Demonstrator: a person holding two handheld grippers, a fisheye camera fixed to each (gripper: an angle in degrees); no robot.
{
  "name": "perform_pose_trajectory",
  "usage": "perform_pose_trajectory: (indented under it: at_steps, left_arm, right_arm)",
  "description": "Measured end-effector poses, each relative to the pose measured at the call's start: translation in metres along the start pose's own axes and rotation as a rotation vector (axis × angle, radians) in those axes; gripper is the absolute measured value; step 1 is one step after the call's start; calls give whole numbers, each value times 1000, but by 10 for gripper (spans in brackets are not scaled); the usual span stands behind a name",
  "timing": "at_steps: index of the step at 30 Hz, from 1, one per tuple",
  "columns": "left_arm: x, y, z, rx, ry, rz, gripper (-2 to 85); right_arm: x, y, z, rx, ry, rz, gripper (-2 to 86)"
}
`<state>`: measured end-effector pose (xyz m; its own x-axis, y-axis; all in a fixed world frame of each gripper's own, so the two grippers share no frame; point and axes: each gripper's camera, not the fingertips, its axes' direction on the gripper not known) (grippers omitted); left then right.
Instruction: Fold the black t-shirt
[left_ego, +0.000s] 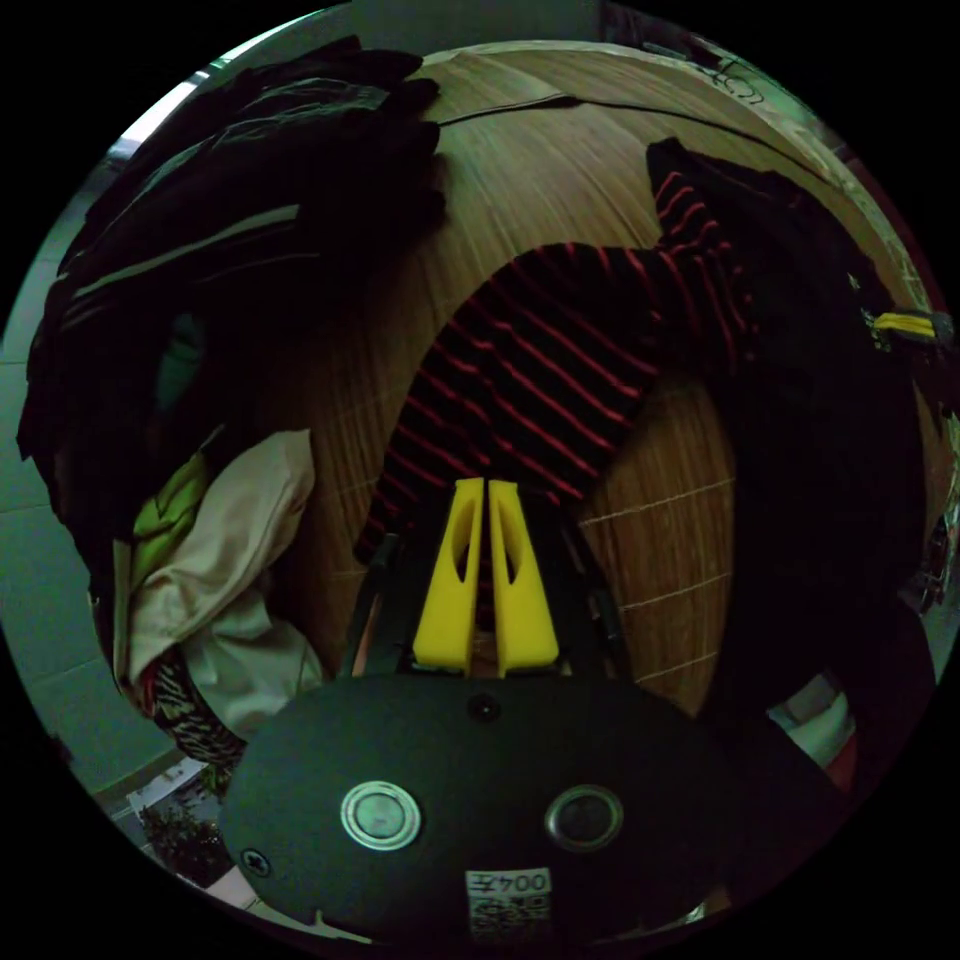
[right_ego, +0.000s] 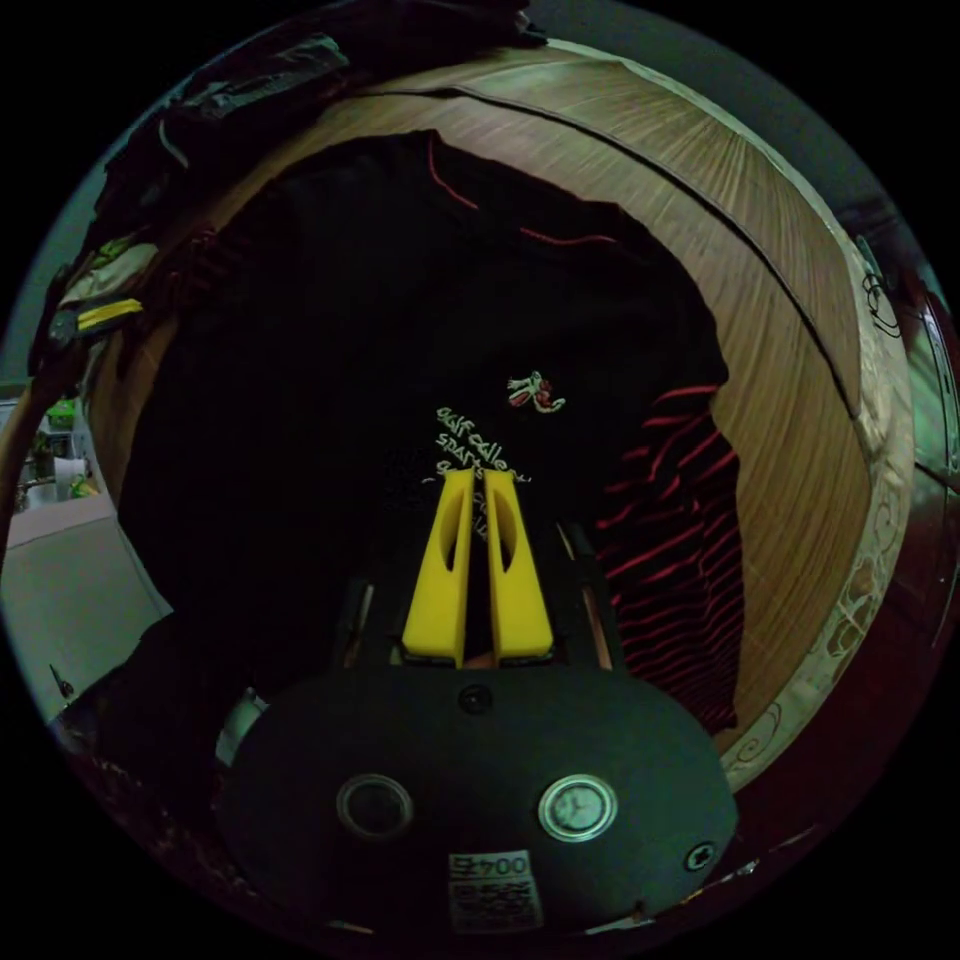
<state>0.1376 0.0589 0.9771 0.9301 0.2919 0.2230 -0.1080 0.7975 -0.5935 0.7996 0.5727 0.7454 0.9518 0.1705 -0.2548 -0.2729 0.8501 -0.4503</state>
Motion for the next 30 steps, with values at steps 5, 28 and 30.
perform_pose_trajectory:
  at_steps: [5,28,30]
  left_arm:
    - [-40,31,-6,-39,-65,-108,10]
    - [11,-3,-125,252,225,-317,4]
    - [57,-28,-142,298,238,-208,3]
  right_arm:
    - [-10,18,6,-18,54,-34,35]
    - [57,214,10,237,-160,205,56]
    - [91,267,7,266,-201,350,72]
